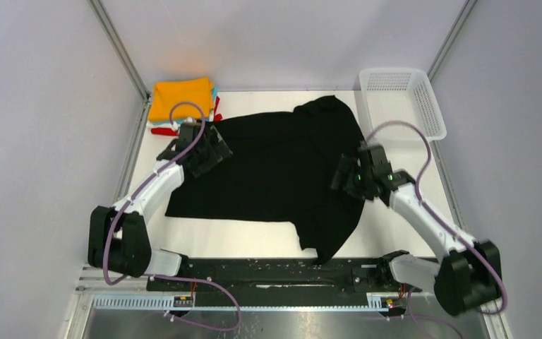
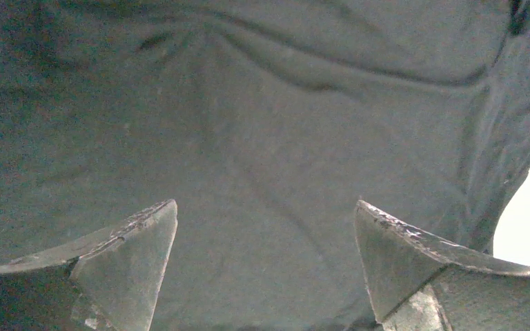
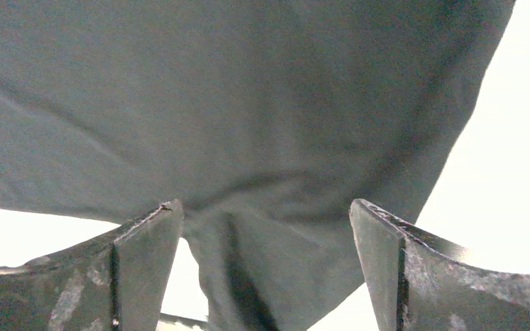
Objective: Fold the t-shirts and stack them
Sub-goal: Flatten out the tshirt
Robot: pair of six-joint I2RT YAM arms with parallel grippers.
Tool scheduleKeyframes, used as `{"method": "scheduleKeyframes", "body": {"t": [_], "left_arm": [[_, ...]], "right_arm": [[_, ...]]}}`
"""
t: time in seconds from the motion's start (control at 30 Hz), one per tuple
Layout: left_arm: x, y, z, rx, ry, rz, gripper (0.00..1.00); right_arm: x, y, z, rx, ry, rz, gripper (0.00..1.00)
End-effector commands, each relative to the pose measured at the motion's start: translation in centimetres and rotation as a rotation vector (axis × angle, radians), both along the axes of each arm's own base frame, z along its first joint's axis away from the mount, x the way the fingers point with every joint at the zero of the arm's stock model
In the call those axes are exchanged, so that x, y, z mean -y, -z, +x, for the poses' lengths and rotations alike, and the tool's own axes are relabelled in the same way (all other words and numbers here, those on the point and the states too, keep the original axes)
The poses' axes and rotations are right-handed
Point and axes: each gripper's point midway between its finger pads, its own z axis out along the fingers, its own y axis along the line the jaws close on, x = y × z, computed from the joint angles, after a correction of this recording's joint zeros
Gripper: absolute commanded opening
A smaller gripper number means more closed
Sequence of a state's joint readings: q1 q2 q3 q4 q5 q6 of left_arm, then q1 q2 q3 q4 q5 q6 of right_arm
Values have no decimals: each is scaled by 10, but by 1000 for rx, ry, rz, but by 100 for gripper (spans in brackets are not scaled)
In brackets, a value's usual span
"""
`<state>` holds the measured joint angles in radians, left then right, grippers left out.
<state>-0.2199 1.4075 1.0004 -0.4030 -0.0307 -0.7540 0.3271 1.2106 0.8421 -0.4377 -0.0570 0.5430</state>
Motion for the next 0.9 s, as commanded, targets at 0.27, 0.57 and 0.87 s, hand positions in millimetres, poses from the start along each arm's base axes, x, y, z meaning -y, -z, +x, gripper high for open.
{"method": "scheduleKeyframes", "body": {"t": [0.27, 0.57, 0.87], "left_arm": [[23, 36, -24, -49, 51, -78, 99], [12, 60, -24, -104, 12, -16, 99], [3, 76, -21, -153, -15, 41, 99]], "right_arm": [[43, 88, -121, -272, 255, -6, 77], [34, 105, -85, -314, 250, -49, 20], [92, 25, -124, -419, 245, -412, 0]]}}
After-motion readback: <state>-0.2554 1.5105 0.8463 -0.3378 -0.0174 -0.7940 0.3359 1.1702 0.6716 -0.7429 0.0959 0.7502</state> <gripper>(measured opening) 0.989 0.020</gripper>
